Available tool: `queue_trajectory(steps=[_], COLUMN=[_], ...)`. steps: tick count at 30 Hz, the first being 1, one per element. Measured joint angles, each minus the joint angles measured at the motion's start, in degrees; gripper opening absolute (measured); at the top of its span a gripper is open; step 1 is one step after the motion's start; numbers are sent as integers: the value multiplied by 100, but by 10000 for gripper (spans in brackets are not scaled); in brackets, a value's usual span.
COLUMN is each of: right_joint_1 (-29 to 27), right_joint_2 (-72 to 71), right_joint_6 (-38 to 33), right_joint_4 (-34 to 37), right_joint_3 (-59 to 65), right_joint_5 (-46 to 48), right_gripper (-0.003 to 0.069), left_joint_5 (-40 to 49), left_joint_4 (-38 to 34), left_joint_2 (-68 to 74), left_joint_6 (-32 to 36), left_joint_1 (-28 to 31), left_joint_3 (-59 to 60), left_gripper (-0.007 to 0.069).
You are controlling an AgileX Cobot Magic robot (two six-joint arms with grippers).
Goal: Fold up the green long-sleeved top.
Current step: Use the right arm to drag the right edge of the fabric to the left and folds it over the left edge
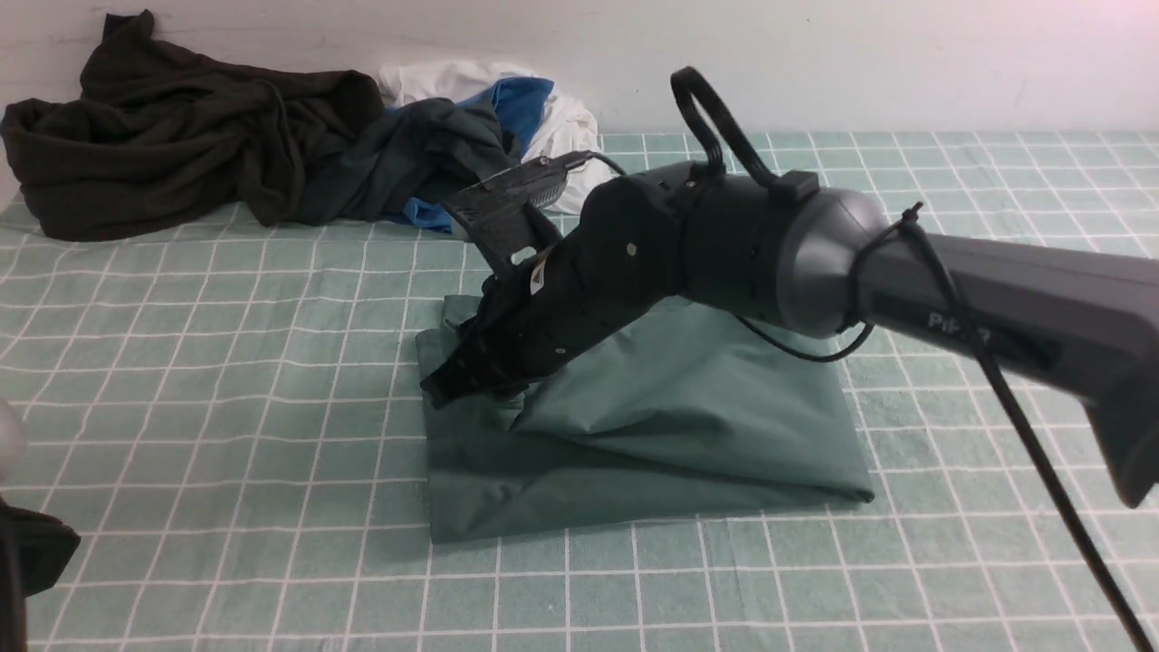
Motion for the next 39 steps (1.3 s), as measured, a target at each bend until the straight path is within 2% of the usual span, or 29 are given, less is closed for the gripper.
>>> queue_trajectory(steps=[1,3,5,7,9,13,18,25,33,38,39], right_joint_1=[5,5,0,-6,-13,-13,68,164,164,164,164], right_joint_2=[-18,-98,-283,-417,-451,-151,517,199,-1708,-3190,-3691], right_joint_6=[-13,-13,9,236,643,1154,1372,1362,1277,1277,1277], right_joint_4=[130,102,-222,-737,-1285,-1981,-1920,-1858,-2111,-2171,-2171], right_joint_3=[-21,-101,-232,-273,-290,-290,-280,-336,69,1481,1972], right_joint_5=[27,176,546,882,1156,1409,1148,1080,1403,1030,865], right_gripper=[244,330,428,472,485,479,458,454,432,360,320], left_joint_5=[7,7,7,7,7,-2,-458,-893,-1070,-1070,-1070], left_joint_4=[37,74,107,127,162,288,495,538,538,538,538], left_joint_2=[-117,-220,-396,-594,-869,-1486,-2624,-3530,-3706,-3706,-3706], left_joint_6=[0,-30,-131,-246,-379,-724,-1298,-1515,-1520,-1520,-1520], left_joint_1=[0,0,0,0,0,0,0,0,0,0,0], left_joint_3=[58,120,254,405,623,1112,1898,2209,2220,2220,2220], left_gripper=[-3,-3,-3,-3,-3,-3,-3,-3,-3,-3,-3])
